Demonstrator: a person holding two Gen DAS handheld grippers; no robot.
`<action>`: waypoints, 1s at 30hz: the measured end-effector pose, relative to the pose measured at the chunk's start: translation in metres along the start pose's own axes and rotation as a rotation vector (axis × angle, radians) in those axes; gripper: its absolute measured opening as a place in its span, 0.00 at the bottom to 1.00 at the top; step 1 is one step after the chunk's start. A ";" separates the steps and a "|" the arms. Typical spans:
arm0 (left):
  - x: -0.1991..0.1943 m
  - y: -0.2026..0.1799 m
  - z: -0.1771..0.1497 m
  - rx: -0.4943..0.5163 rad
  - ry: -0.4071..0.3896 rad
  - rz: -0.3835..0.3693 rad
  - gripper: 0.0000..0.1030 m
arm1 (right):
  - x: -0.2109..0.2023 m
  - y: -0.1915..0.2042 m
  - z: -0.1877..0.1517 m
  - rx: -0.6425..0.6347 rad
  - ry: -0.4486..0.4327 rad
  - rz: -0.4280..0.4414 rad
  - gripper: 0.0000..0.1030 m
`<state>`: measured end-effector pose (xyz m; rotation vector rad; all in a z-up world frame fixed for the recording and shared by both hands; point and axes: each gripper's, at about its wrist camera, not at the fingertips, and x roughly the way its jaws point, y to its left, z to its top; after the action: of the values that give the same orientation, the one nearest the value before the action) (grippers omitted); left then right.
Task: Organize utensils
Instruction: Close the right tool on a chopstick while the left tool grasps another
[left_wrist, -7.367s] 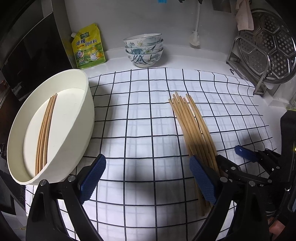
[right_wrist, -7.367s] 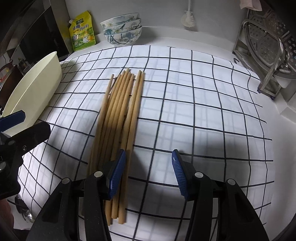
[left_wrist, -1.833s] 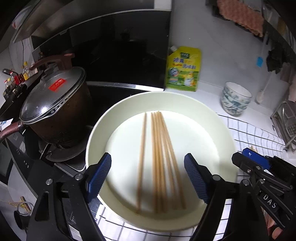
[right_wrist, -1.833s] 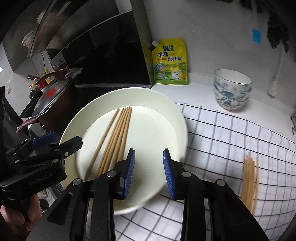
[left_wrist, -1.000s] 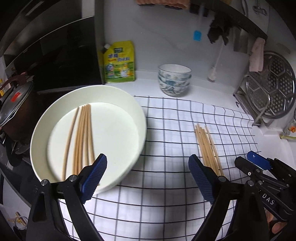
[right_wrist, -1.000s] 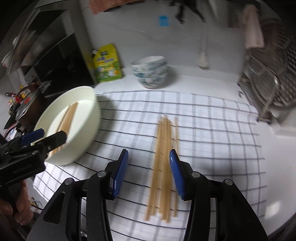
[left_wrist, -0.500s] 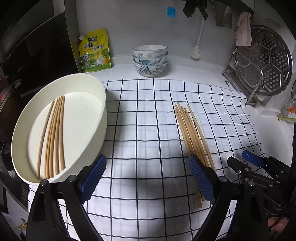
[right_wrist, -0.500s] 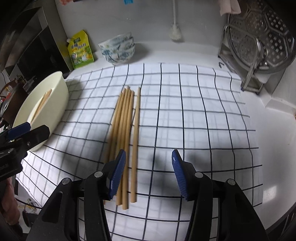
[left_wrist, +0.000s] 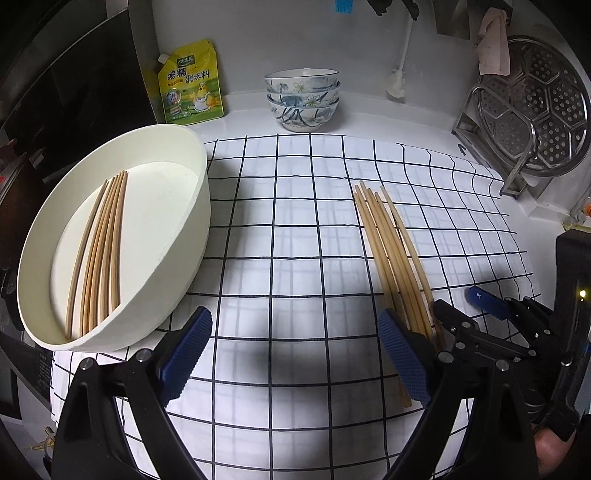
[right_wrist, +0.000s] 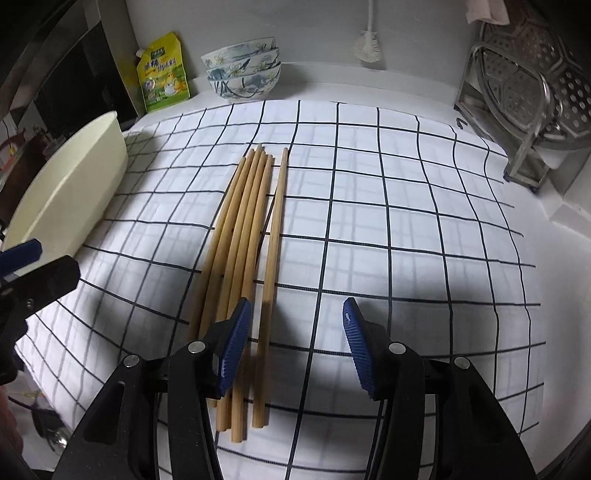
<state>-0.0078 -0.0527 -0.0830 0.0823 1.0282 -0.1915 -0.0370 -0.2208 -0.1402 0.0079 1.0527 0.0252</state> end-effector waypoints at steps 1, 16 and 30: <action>0.001 0.000 0.000 -0.001 0.001 0.002 0.87 | 0.002 0.001 0.000 -0.010 -0.001 -0.009 0.48; 0.017 -0.013 0.002 0.008 0.025 0.006 0.87 | 0.010 -0.001 -0.005 -0.037 -0.005 0.034 0.07; 0.060 -0.041 0.002 0.024 0.062 -0.002 0.87 | -0.002 -0.048 -0.020 0.078 0.020 0.007 0.07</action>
<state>0.0154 -0.1002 -0.1324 0.1090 1.0884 -0.2042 -0.0547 -0.2691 -0.1493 0.0821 1.0730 -0.0091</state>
